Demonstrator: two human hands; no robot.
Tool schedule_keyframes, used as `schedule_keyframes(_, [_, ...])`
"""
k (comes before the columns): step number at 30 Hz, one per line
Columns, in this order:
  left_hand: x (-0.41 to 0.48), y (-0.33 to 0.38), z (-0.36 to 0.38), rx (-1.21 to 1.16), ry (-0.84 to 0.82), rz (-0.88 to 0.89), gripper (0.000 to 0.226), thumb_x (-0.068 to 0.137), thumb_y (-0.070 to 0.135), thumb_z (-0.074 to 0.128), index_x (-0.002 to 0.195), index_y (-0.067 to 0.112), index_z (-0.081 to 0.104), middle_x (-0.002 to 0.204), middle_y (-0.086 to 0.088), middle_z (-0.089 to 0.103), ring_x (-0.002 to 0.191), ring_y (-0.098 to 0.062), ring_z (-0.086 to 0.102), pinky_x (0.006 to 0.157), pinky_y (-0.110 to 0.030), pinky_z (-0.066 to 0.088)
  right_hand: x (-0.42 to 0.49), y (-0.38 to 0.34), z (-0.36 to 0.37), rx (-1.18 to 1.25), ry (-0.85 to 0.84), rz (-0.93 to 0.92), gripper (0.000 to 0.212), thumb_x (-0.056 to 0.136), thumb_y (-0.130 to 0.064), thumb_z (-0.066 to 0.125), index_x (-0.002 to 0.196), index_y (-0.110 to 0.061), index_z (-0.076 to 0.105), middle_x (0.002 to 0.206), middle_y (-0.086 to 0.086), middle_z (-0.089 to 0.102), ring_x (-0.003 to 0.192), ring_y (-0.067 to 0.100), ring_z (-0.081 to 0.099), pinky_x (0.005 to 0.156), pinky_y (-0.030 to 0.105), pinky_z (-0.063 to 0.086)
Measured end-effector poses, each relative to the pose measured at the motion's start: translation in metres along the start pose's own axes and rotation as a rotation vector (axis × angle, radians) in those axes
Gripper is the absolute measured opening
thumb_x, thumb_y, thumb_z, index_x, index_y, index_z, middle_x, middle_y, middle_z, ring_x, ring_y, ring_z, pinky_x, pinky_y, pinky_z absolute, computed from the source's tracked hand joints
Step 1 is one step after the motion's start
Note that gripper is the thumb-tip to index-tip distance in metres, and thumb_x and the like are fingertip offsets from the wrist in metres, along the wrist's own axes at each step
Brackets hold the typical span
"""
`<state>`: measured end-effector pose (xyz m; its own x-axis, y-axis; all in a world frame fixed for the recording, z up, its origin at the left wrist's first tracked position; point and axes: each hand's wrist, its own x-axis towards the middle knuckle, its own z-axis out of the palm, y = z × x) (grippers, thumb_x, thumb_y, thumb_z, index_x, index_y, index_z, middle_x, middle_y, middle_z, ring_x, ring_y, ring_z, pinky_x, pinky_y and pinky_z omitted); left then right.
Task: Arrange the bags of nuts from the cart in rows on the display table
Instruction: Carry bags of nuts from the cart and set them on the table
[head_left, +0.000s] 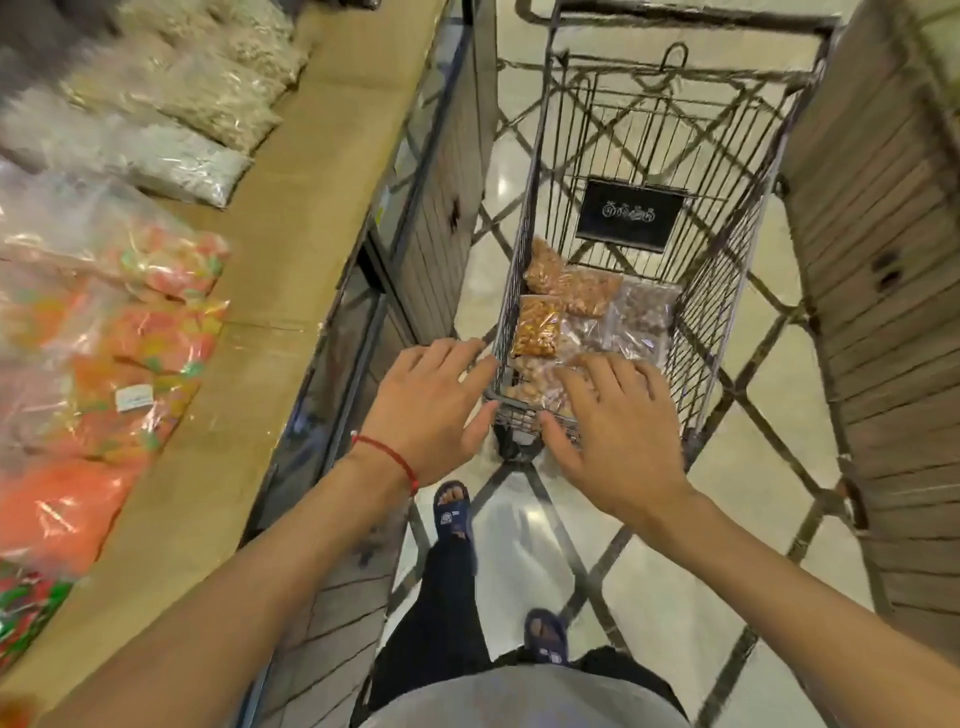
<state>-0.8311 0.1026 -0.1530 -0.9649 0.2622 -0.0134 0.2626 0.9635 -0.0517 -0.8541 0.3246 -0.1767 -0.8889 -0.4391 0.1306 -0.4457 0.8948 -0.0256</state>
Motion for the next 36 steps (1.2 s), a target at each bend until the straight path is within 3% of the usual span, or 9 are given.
schedule_keyframes(7, [0.12, -0.077, 0.013, -0.033, -0.007, 0.209, 0.05, 0.096, 0.047, 0.048, 0.134, 0.017, 0.06, 0.139, -0.009, 0.062, 0.126, -0.03, 0.058, 0.097, -0.045, 0.048, 0.098, 0.008, 0.011, -0.072, -0.021, 0.217, 0.051, 0.104, -0.052, 0.043, 0.136, -0.017, 0.061, 0.136, 0.007, 0.062, 0.128, 0.029, 0.054, 0.109, 0.048, 0.038])
schedule_keyframes(10, [0.162, -0.098, 0.016, 0.0, -0.032, 0.32, 0.048, 0.094, 0.044, 0.061, 0.133, 0.016, 0.062, 0.136, -0.009, 0.063, 0.123, -0.031, 0.06, 0.095, -0.045, 0.048, 0.121, 0.013, 0.014, -0.096, -0.035, 0.291, 0.054, 0.104, -0.053, 0.041, 0.138, -0.016, 0.061, 0.138, 0.009, 0.062, 0.129, 0.03, 0.055, 0.109, 0.049, 0.04])
schedule_keyframes(17, [0.249, -0.11, 0.026, 0.041, -0.093, 0.469, 0.049, 0.093, 0.046, 0.061, 0.133, 0.016, 0.064, 0.133, -0.01, 0.065, 0.121, -0.032, 0.061, 0.095, -0.047, 0.051, 0.159, 0.047, 0.027, -0.093, -0.069, 0.394, 0.046, 0.103, -0.047, 0.046, 0.129, -0.015, 0.065, 0.136, 0.008, 0.065, 0.127, 0.031, 0.057, 0.108, 0.05, 0.042])
schedule_keyframes(26, [0.343, -0.084, 0.058, 0.049, -0.193, 0.429, 0.051, 0.096, 0.044, 0.04, 0.132, 0.014, 0.062, 0.129, -0.012, 0.066, 0.121, -0.034, 0.06, 0.091, -0.048, 0.052, 0.204, 0.137, 0.072, -0.02, -0.052, 0.374, 0.041, 0.099, -0.043, 0.06, 0.119, -0.009, 0.072, 0.125, 0.013, 0.07, 0.118, 0.035, 0.063, 0.109, 0.05, 0.041])
schedule_keyframes(32, [0.387, -0.072, 0.088, 0.064, -0.214, 0.394, 0.047, 0.1, 0.042, 0.049, 0.134, 0.013, 0.063, 0.132, -0.01, 0.065, 0.12, -0.032, 0.06, 0.092, -0.045, 0.05, 0.228, 0.19, 0.114, 0.021, -0.028, 0.278, 0.038, 0.1, -0.038, 0.055, 0.114, -0.007, 0.071, 0.12, 0.014, 0.071, 0.115, 0.035, 0.064, 0.102, 0.05, 0.045])
schedule_keyframes(36, [0.393, -0.076, 0.115, 0.023, -0.243, 0.367, 0.048, 0.103, 0.043, 0.042, 0.135, 0.013, 0.061, 0.136, -0.01, 0.063, 0.123, -0.032, 0.058, 0.093, -0.045, 0.049, 0.238, 0.201, 0.14, 0.066, -0.087, 0.32, 0.04, 0.1, -0.04, 0.052, 0.117, -0.008, 0.07, 0.122, 0.013, 0.07, 0.12, 0.034, 0.062, 0.104, 0.051, 0.043])
